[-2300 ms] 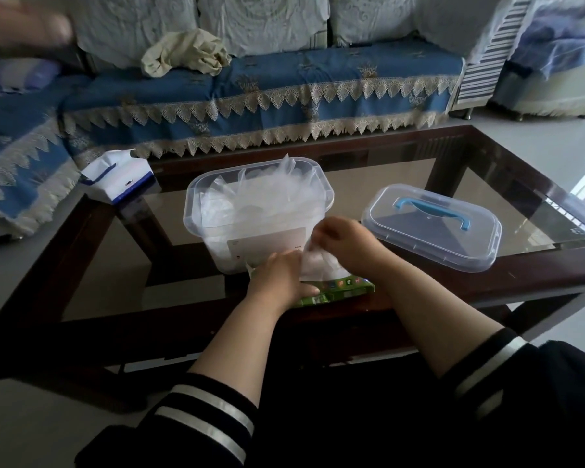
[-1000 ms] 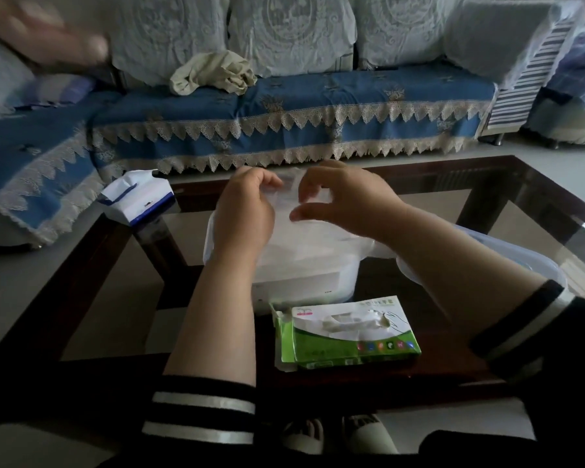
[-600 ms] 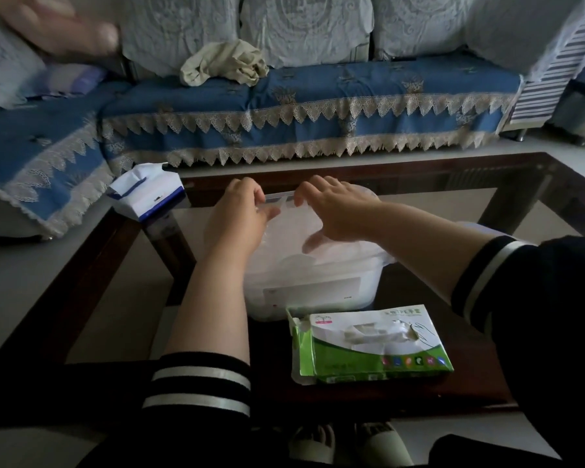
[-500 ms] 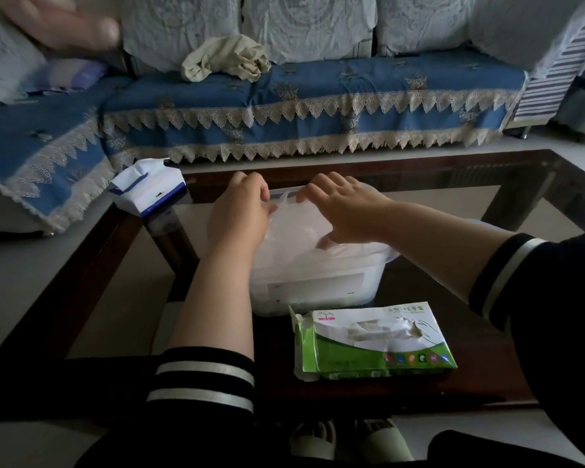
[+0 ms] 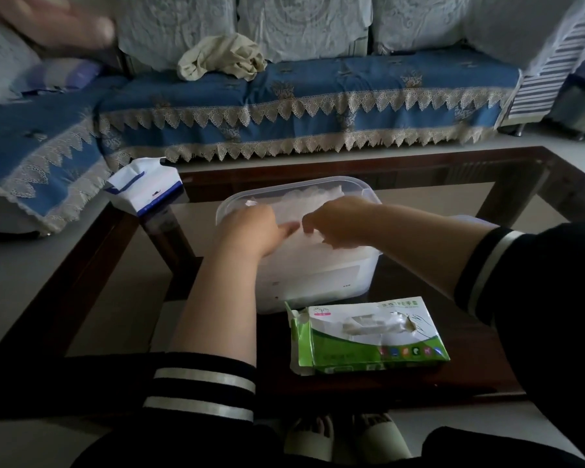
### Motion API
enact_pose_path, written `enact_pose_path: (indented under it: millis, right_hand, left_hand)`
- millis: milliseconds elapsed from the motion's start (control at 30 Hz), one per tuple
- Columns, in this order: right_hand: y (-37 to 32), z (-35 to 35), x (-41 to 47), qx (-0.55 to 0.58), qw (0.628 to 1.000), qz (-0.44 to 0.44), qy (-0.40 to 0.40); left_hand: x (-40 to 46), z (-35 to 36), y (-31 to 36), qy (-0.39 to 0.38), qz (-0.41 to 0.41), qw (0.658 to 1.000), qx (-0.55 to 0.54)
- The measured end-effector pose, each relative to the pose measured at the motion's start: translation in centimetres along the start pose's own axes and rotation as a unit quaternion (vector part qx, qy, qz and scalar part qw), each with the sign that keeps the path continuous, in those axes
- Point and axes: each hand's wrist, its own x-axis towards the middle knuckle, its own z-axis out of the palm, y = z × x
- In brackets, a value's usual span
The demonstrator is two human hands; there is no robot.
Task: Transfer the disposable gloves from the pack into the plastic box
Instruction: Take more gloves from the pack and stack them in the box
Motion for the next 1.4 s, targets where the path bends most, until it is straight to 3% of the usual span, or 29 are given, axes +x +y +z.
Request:
enact_pose_path:
  millis: [100,267,467,600,667,767,900,1000,1134,1267,1401]
  right_hand:
    - [-0.4,0.2,0.5,0.064,0.996,0.011,-0.059]
    - [0.8,-2.1,-1.3,0.135,0.989,0.045,-0.036]
    - [2.5,-2.9,-6.9,0.248,0.945,0.116,0.177]
    - [1.6,-0.8,-10.7,0.359,0.850,0.175,0.343]
    - [0.4,0.0,-12.6,0.386,0.814,0.199,0.386]
    - [-1.5,0.9,-14.5,0.403,0.823,0.206,0.344]
    - [-3.8,3.4,-14.9,0.358,0.908,0.165,0.143]
    - [-4.6,5.7,-14.1,0.334,0.933,0.129,0.037]
    - [-4.6,7.1,-13.4,0.329,0.932,0.142,0.055]
    - [-5.1,7.2,-13.3,0.325,0.930,0.149,0.080]
    - [-4.9,7.0,-13.3,0.360,0.914,0.164,0.090]
  left_hand:
    - [-0.4,0.2,0.5,-0.081,0.010,0.990,0.113]
    - [-0.2,-0.2,0.3,-0.037,0.009,0.998,0.043]
    - [-2.2,-1.6,0.1,0.036,-0.025,0.998,0.049]
    - [-3.8,-1.1,-0.1,0.077,-0.018,0.997,-0.002]
    - [-5.1,-1.1,-0.1,0.122,0.003,0.992,-0.036]
    - [-7.0,-1.4,0.3,0.203,0.060,0.970,-0.119]
    - [-10.5,-2.1,1.9,0.274,0.156,0.917,-0.246]
    - [-12.8,-1.0,3.6,0.147,0.183,0.924,-0.303]
    - [-13.4,2.4,5.2,-0.057,0.163,0.945,-0.276]
    - [-12.8,4.5,5.9,-0.098,0.166,0.961,-0.197]
    - [-12.1,5.6,6.1,-0.128,0.173,0.952,-0.219]
